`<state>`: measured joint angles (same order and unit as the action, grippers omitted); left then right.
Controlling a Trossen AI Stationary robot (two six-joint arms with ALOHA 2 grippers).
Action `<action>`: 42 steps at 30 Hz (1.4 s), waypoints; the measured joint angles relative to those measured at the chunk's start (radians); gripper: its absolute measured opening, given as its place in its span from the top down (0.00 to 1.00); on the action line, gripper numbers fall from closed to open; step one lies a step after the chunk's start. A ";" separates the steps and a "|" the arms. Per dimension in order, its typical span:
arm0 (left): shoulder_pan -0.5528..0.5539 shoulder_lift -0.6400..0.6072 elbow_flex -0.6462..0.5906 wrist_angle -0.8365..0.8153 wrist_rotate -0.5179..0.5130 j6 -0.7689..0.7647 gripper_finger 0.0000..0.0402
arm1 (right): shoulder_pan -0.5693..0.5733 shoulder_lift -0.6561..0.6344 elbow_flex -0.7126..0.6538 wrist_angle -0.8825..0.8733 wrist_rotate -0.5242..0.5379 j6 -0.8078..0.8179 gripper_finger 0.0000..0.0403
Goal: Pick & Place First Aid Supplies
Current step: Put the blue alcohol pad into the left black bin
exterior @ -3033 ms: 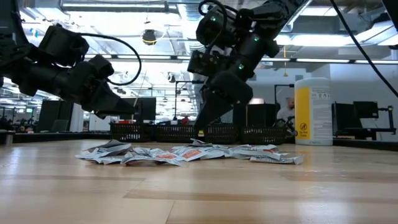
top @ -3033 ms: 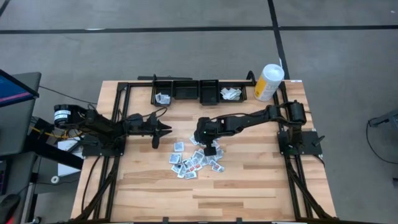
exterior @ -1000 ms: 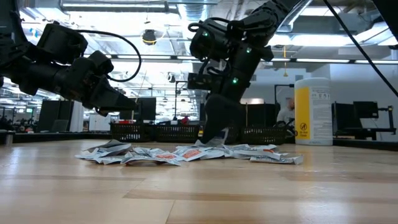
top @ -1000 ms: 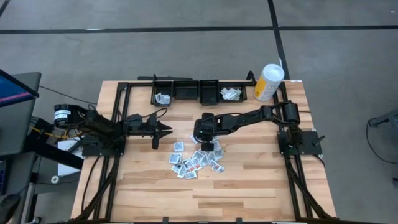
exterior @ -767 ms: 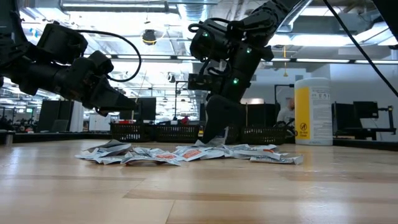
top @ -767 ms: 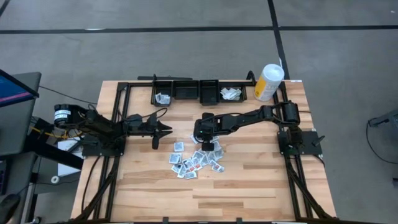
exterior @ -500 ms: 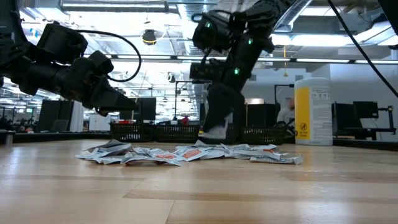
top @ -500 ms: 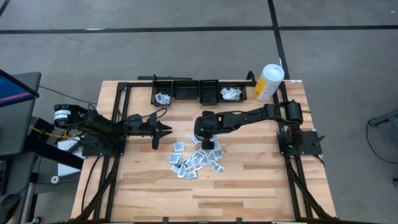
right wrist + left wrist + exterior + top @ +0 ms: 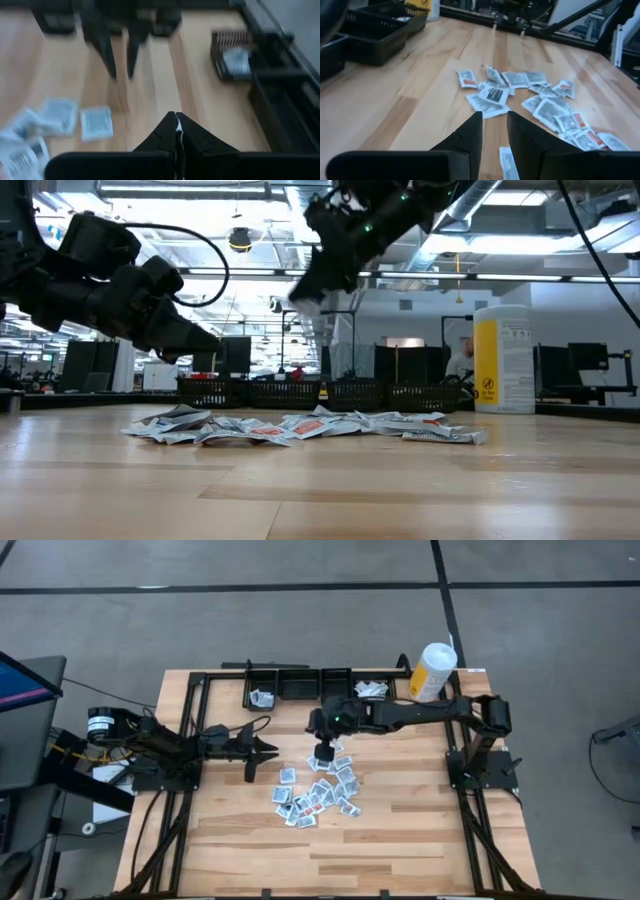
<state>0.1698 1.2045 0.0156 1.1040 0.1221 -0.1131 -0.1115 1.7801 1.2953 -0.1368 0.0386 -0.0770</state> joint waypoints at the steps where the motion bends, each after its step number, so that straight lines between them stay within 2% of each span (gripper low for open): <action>1: -0.006 0.000 0.002 0.004 -0.001 0.000 0.78 | -0.004 -0.003 0.000 0.028 -0.020 0.000 1.00; 8: -0.050 0.000 0.045 0.016 -0.001 0.002 0.78 | -0.022 0.019 0.000 0.221 -0.165 0.001 1.00; 19: -0.085 0.001 0.141 0.028 -0.017 0.016 0.77 | -0.023 0.025 -0.011 0.366 -0.256 0.002 1.00; 25: -0.085 0.011 0.183 0.026 -0.027 0.069 0.68 | -0.003 0.024 -0.011 0.373 -0.259 -0.002 1.00; 33: -0.085 0.108 0.255 0.033 -0.072 0.135 0.53 | 0.014 0.024 -0.011 0.392 -0.259 -0.004 1.00; 42: -0.085 0.172 0.344 0.056 -0.073 0.136 0.52 | 0.014 0.024 -0.011 0.384 -0.259 -0.003 1.00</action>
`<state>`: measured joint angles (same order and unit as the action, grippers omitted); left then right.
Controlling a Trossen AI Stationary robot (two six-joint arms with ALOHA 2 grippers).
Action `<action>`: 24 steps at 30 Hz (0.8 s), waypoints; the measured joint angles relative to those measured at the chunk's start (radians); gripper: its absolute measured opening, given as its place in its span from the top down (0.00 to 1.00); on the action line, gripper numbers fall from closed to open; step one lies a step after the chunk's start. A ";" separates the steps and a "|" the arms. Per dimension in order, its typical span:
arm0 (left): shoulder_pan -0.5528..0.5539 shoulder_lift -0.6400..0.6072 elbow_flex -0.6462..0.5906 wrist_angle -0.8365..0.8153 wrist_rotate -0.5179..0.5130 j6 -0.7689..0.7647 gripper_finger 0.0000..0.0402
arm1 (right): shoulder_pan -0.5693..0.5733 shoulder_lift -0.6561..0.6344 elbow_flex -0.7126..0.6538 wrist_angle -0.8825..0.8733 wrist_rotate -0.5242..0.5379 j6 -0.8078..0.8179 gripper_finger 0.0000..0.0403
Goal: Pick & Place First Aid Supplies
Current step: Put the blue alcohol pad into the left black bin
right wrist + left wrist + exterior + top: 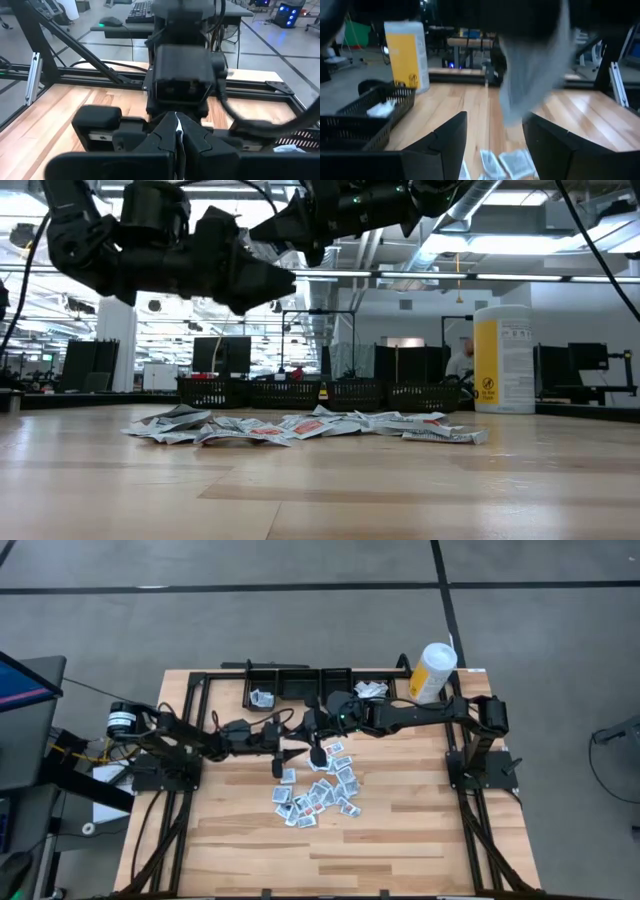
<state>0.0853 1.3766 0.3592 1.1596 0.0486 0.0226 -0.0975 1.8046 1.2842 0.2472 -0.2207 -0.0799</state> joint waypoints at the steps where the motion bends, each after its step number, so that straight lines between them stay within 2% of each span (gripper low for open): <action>1: 0.000 0.000 0.003 0.014 0.000 0.000 0.52 | 0.000 0.000 0.000 -0.002 0.000 0.000 1.00; 19: -0.006 -0.001 0.040 0.077 0.011 -0.061 0.53 | 0.000 0.000 0.000 -0.007 0.000 -0.008 1.00; 24: -0.006 -0.001 0.040 0.080 0.011 -0.061 0.58 | 0.000 0.000 0.000 -0.007 0.000 -0.008 1.00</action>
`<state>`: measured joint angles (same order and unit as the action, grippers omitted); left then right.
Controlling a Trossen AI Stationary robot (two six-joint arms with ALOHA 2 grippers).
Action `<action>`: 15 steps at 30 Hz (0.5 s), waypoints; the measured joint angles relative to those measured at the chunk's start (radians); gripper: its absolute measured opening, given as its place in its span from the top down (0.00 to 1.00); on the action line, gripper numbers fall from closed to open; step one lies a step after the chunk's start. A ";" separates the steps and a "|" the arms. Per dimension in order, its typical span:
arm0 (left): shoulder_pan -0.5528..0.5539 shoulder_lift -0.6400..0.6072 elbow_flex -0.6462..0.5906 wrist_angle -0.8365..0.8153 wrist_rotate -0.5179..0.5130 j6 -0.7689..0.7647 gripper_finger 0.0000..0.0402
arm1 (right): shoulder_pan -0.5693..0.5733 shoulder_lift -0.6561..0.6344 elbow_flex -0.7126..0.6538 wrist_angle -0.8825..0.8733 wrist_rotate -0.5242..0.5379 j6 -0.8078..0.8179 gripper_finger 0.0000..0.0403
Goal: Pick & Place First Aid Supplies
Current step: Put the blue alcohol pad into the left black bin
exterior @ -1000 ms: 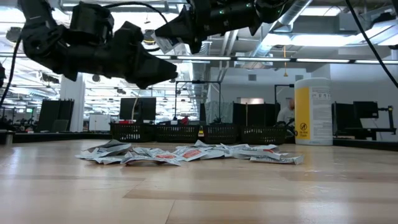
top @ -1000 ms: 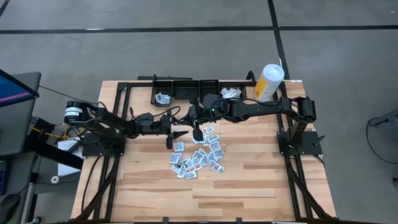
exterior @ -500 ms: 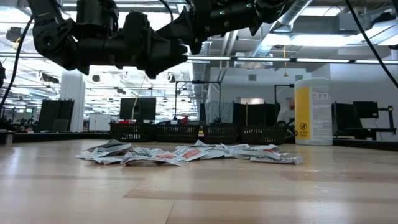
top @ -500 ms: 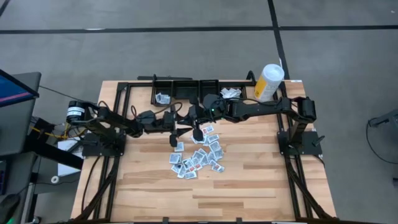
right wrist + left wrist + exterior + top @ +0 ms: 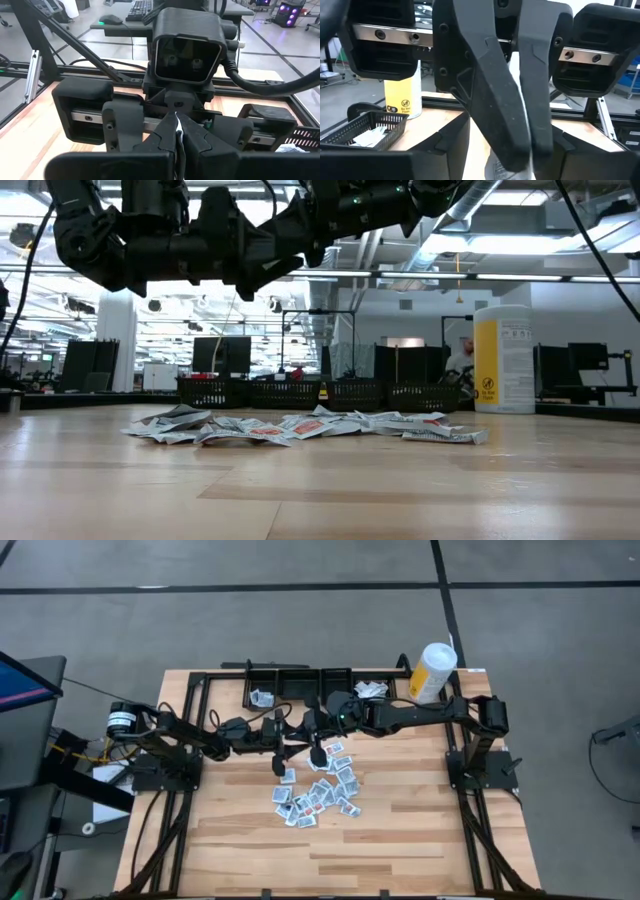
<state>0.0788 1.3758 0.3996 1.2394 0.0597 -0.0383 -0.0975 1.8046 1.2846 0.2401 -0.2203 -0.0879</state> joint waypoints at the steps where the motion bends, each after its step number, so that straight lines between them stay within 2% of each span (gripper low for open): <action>1: 0.000 0.000 0.000 0.000 0.000 0.000 0.60 | 0.000 0.000 0.000 0.000 0.000 0.000 1.00; 5: 0.000 0.000 0.000 0.000 -0.022 0.012 0.74 | 0.000 0.000 0.000 0.000 0.000 0.000 1.00; 10: -0.001 0.000 0.000 0.004 -0.027 0.036 0.95 | -0.001 0.000 0.001 -0.014 0.001 0.000 1.00; 15: -0.001 0.000 0.000 0.003 -0.027 0.038 0.98 | -0.001 0.000 0.001 -0.021 0.001 0.000 1.00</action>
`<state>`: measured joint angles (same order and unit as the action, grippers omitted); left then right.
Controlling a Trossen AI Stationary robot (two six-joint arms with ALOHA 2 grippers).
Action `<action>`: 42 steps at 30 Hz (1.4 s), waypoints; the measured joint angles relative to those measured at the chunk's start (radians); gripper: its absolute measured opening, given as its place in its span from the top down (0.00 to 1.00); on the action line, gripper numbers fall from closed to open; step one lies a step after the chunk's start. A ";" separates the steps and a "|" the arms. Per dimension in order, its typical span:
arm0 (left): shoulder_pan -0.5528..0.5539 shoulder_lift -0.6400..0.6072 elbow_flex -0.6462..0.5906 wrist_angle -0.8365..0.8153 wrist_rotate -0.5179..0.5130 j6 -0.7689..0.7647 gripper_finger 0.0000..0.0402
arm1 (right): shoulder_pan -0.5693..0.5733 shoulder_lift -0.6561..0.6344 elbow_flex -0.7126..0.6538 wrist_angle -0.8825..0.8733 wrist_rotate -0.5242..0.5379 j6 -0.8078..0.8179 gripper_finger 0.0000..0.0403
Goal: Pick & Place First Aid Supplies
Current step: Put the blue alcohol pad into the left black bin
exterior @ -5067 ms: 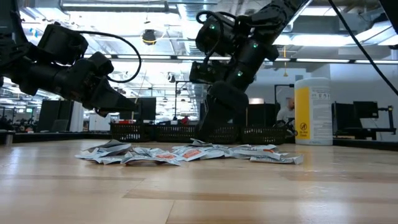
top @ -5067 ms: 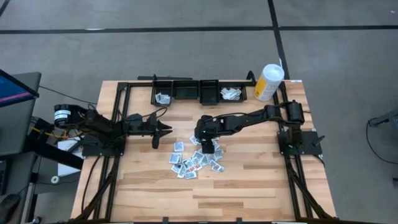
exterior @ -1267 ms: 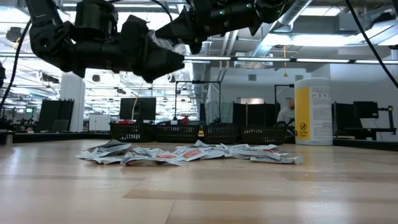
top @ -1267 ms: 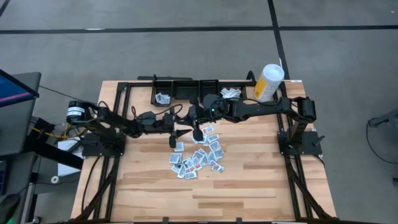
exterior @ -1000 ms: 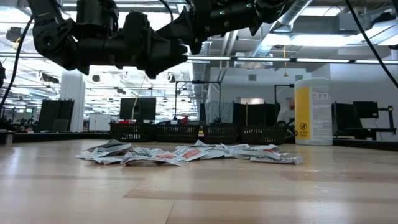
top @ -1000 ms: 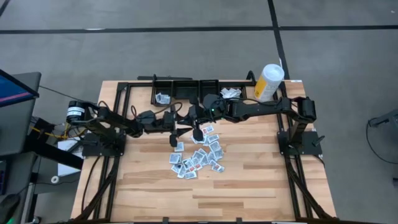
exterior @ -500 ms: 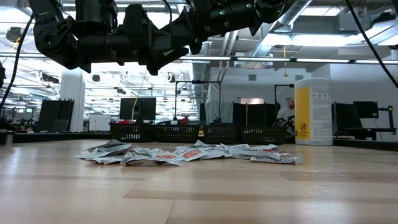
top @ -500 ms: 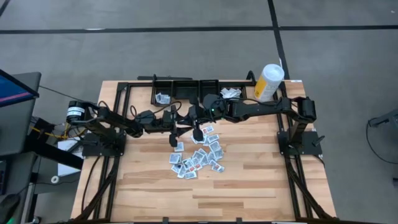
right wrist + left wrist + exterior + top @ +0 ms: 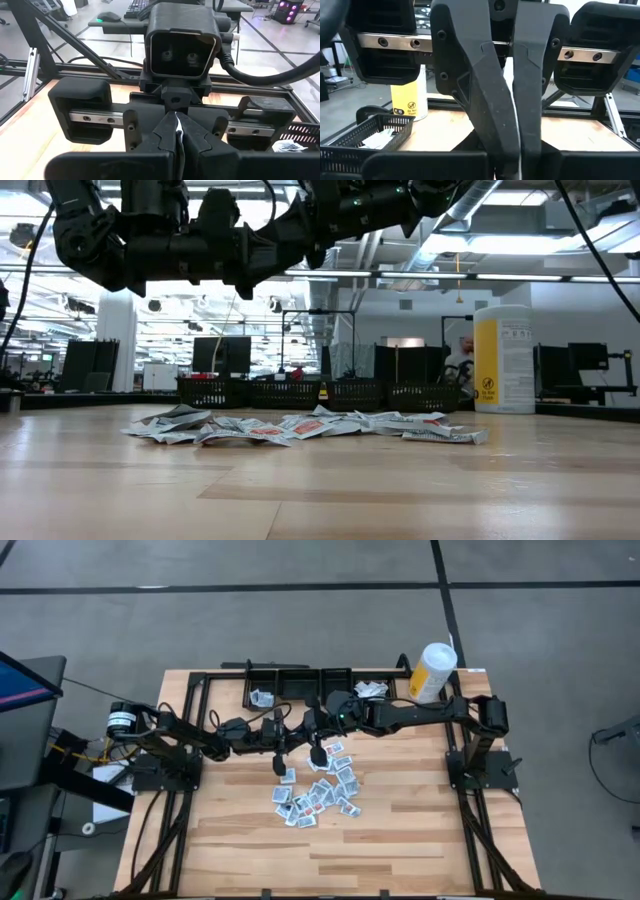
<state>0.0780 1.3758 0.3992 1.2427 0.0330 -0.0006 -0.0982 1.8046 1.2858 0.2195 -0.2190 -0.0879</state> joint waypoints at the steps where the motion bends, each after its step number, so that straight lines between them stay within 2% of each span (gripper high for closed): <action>1: 0.000 0.000 0.000 0.000 0.000 0.000 0.98 | 0.000 0.000 0.000 0.000 0.000 0.000 1.00; 5: 0.000 0.000 0.000 0.000 0.000 -0.001 0.99 | 0.000 0.000 0.000 0.003 0.000 0.000 0.97; 13: 0.000 0.000 -0.002 -0.007 -0.003 -0.003 0.98 | 0.000 -0.001 0.000 0.009 0.000 -0.017 0.85; 23: 0.018 -0.001 -0.001 -0.001 -0.007 0.001 0.98 | 0.001 -0.022 0.000 0.013 0.007 -0.103 0.83; 36: 0.230 -0.003 -0.002 -0.083 -0.005 -0.007 0.98 | -0.017 -0.152 0.000 -0.255 0.009 -0.132 0.83; 42: 0.343 -0.003 -0.002 -0.124 -0.004 -0.040 0.98 | -0.021 -0.157 0.000 -0.353 0.009 -0.107 0.83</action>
<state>0.4213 1.3727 0.3973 1.1183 0.0294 -0.0402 -0.1196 1.6478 1.2854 -0.1339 -0.2104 -0.1946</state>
